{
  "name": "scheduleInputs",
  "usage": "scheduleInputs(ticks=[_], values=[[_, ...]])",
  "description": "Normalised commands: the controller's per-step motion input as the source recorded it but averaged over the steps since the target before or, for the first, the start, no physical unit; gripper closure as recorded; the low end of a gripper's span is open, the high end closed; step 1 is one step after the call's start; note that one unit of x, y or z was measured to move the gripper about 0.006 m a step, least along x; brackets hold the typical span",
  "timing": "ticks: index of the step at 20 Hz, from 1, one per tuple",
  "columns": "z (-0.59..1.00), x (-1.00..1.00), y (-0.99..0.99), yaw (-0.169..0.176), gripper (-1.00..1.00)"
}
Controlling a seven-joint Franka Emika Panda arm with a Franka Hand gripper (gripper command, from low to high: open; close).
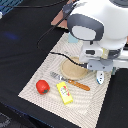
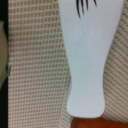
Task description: Interact with the objects in diverse but meaningful ways.
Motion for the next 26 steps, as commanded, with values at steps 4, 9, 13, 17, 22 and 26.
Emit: scheduleInputs(ticks=[4, 9, 13, 17, 22, 26], values=[[-0.07, 0.20, -0.09, 0.000, 1.00], [-0.07, 0.24, -0.05, 0.000, 1.00], [-0.10, 0.22, -0.02, 0.000, 1.00], [-0.10, 0.19, 0.00, 0.000, 1.00], [0.03, 0.09, 0.11, 0.012, 1.00], [0.51, 0.03, 0.59, 0.081, 1.00]])
